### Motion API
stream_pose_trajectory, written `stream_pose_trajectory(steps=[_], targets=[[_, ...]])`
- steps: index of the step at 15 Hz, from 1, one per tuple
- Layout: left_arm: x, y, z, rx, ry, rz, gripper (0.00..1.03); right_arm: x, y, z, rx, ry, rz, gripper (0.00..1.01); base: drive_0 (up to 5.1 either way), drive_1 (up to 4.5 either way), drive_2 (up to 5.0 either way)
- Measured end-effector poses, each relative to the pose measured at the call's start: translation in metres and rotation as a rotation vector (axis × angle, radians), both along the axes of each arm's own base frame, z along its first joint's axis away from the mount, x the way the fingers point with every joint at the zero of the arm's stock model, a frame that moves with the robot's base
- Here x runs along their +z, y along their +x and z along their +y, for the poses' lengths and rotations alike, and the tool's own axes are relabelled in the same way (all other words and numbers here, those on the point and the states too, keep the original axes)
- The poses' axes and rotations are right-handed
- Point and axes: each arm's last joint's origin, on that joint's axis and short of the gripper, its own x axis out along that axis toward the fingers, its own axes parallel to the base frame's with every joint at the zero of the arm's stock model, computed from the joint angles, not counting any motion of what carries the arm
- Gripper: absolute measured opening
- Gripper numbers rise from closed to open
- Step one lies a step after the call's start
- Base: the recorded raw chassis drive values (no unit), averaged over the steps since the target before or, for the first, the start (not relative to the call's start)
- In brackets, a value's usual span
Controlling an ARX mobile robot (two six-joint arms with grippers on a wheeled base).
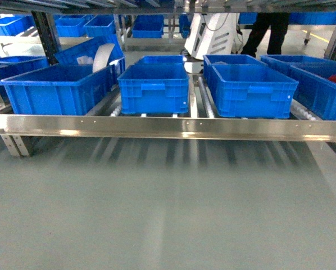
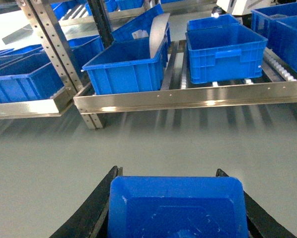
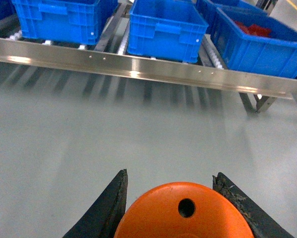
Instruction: Sort blue parts and orange caps into right shelf containers
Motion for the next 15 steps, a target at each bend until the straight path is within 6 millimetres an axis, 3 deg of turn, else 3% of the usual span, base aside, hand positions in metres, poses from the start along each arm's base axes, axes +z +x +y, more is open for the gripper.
stream_pose_trajectory(steps=[15], targets=[[-0.0008, -0.0001, 0.0000, 0.000, -0.001, 0.006, 0.44, -0.0004, -0.0001, 0.0000, 0.000, 0.000, 0.002, 0.44, 0.0, 0.00, 0.0]])
